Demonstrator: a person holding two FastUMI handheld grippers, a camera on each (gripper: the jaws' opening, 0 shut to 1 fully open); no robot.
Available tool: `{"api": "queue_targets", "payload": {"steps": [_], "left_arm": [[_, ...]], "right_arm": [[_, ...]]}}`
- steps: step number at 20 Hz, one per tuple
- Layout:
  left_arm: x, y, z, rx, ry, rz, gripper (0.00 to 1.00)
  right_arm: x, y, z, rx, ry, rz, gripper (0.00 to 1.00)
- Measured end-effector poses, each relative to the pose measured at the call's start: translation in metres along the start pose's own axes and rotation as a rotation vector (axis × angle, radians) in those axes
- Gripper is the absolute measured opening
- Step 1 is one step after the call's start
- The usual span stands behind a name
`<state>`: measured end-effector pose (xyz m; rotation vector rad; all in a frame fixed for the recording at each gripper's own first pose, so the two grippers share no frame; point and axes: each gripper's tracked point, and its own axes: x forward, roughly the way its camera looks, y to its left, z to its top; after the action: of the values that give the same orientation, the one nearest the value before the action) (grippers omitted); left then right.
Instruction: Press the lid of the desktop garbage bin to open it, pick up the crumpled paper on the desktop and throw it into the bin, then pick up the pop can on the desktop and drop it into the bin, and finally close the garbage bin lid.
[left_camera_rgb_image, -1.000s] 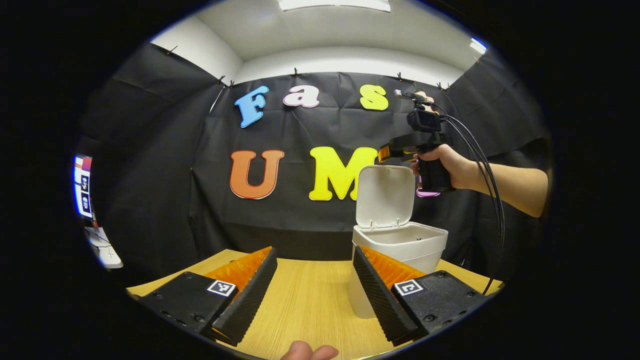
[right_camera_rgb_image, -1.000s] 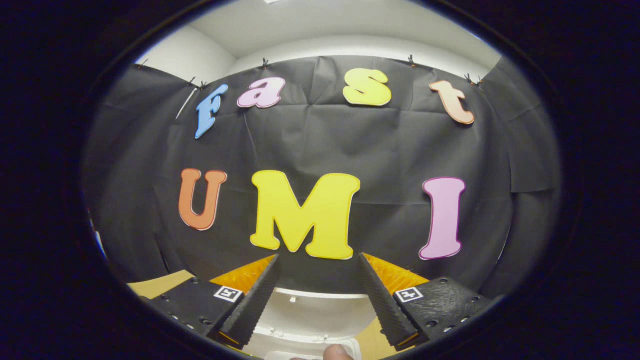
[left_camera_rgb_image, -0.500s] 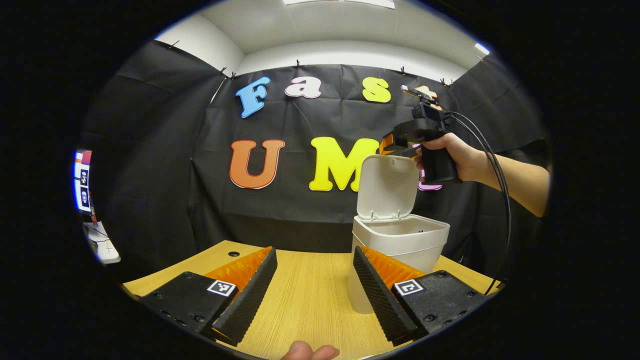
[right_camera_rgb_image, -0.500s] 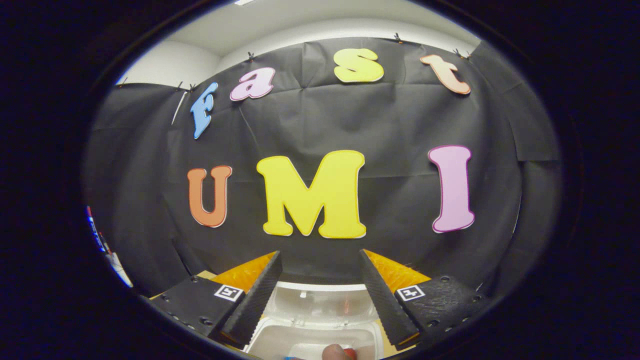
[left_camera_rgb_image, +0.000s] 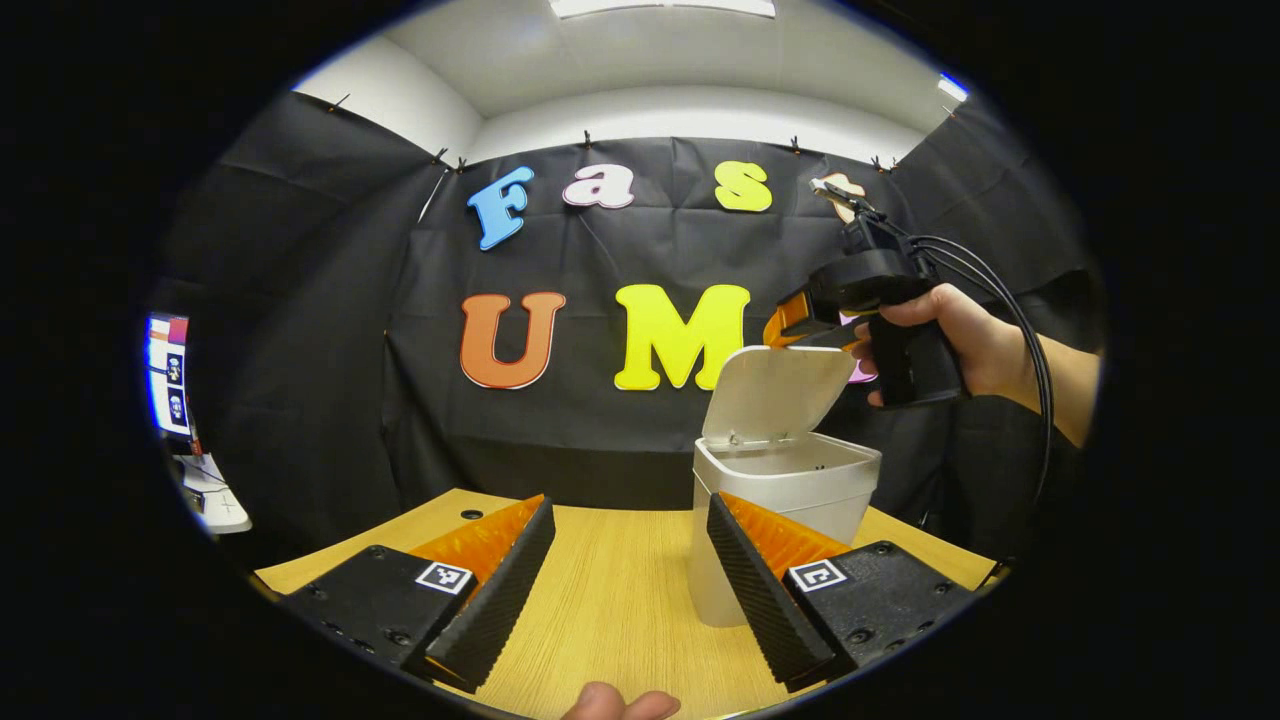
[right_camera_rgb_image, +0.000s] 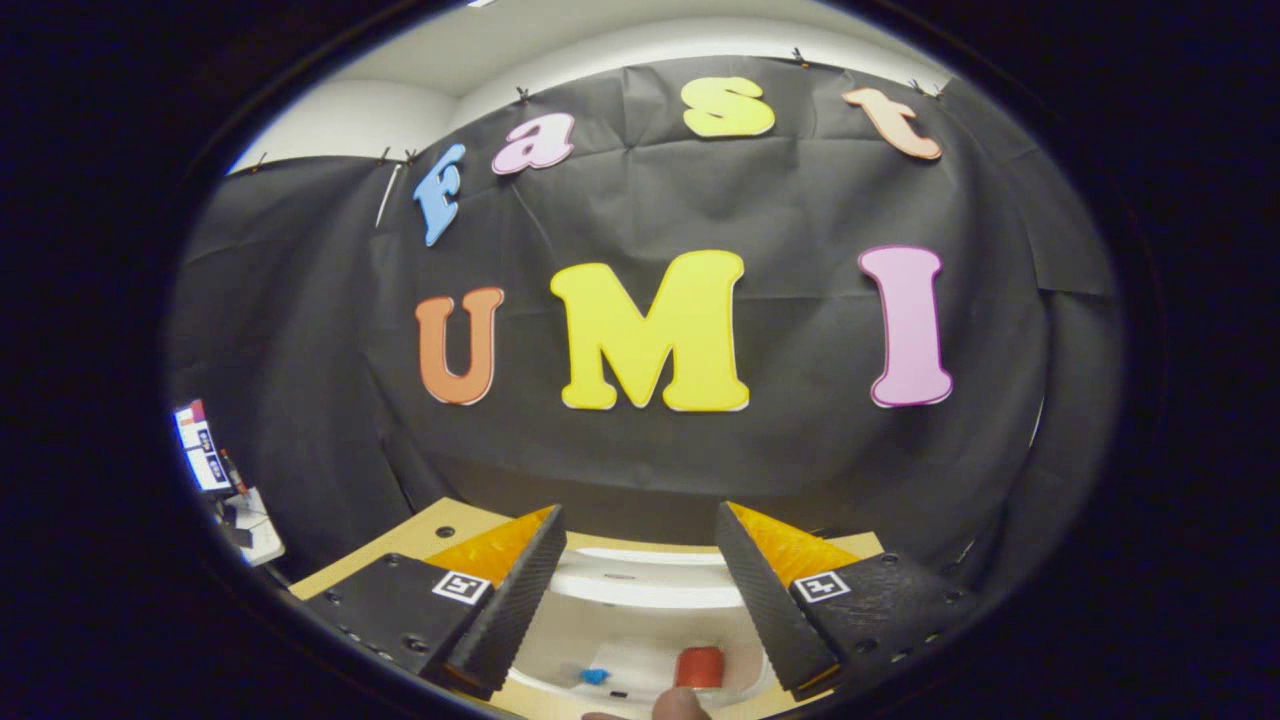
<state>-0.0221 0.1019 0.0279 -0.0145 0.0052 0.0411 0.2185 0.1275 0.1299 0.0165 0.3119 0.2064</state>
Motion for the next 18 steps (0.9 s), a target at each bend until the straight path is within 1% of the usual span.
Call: {"api": "queue_targets", "payload": {"steps": [5, 9, 11, 16, 18], "left_arm": [[-0.004, -0.009, -0.001, -0.016, -0.002, 0.0, 0.99], [-0.008, -0.021, -0.003, -0.012, 0.001, -0.02, 0.99], [-0.007, -0.024, -0.005, -0.007, 0.002, -0.03, 0.99], [-0.006, -0.021, -0.013, 0.004, 0.014, -0.026, 0.99], [-0.005, -0.019, -0.016, -0.005, 0.021, -0.02, 0.99]], "right_arm": [[-0.014, -0.004, -0.027, -0.043, 0.0, 0.0, 0.95], [-0.017, -0.006, -0.06, -0.087, 0.045, 0.007, 0.95], [-0.017, -0.007, -0.075, -0.079, 0.069, 0.013, 0.95], [-0.015, -0.008, -0.107, -0.041, 0.094, 0.016, 0.95], [-0.015, -0.008, -0.114, -0.056, 0.093, 0.015, 0.95]]}}
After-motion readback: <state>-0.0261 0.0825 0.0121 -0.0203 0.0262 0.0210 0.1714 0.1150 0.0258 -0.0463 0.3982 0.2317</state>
